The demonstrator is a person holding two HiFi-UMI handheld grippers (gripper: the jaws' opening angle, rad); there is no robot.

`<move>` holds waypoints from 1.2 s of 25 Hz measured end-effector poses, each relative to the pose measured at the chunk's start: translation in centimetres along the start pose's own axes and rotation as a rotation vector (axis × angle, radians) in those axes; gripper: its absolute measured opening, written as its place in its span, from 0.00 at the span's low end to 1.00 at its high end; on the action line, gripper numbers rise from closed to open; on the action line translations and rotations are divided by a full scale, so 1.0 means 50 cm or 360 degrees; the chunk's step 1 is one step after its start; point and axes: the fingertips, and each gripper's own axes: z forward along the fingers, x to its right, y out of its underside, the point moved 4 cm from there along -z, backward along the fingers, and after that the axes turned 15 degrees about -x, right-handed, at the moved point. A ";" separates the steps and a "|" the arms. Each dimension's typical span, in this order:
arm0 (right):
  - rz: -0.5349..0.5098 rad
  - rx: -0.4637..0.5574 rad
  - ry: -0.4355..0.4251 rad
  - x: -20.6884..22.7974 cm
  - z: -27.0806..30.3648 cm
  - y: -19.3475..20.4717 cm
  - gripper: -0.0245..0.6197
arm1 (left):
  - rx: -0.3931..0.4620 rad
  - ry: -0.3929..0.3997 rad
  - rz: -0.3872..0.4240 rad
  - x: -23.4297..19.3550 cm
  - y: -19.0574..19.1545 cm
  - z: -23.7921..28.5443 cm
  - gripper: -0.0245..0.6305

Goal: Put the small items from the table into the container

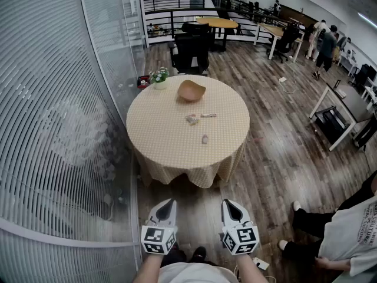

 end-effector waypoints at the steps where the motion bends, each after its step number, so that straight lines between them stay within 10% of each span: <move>1: 0.0000 0.0000 -0.0003 -0.001 -0.002 0.000 0.04 | 0.0000 0.0003 0.0000 0.004 0.000 -0.001 0.05; 30: -0.0061 0.0035 -0.0120 -0.002 0.041 -0.028 0.04 | 0.0012 -0.0035 -0.0005 -0.005 -0.040 0.027 0.05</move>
